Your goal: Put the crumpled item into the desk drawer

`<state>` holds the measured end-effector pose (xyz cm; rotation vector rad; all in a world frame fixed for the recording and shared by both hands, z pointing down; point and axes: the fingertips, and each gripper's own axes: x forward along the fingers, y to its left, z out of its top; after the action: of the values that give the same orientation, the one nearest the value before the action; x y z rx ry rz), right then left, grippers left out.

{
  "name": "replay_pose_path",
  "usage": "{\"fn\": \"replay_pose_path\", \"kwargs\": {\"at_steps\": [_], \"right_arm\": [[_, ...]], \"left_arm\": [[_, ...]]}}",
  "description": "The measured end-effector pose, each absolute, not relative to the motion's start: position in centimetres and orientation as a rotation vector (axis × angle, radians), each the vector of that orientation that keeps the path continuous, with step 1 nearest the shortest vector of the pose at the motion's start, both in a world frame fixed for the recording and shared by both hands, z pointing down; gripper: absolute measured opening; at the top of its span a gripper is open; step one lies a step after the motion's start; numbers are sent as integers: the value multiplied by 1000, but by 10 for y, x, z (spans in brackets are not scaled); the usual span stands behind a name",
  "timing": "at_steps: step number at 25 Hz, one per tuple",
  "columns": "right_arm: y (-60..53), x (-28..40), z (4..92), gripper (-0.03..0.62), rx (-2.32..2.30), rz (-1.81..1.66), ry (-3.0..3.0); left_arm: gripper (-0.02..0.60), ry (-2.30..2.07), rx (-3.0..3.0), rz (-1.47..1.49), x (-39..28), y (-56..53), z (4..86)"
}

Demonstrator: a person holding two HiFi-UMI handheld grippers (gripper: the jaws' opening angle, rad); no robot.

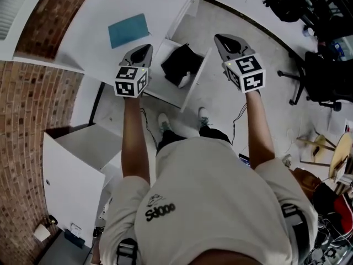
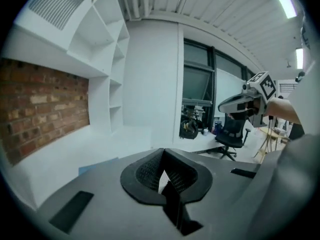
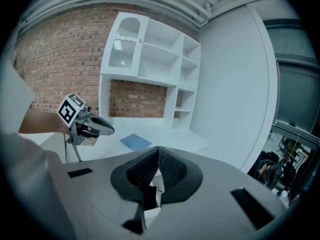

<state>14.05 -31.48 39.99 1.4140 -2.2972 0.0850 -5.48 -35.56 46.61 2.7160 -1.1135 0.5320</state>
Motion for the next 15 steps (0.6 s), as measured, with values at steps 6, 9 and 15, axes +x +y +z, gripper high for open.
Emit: {"fn": "replay_pose_path", "kwargs": {"at_steps": [6, 9, 15], "right_arm": [[-315, 114, 351, 6, 1391, -66, -2353], [-313, 99, 329, 6, 1378, -150, -2365], [-309, 79, 294, 5, 1353, -301, -2377]], "left_arm": [[18, -1233, 2839, 415, -77, -349, 386], [18, -1286, 2890, 363, -90, -344, 351], [18, -1372, 2976, 320, -108, -332, 300]]}}
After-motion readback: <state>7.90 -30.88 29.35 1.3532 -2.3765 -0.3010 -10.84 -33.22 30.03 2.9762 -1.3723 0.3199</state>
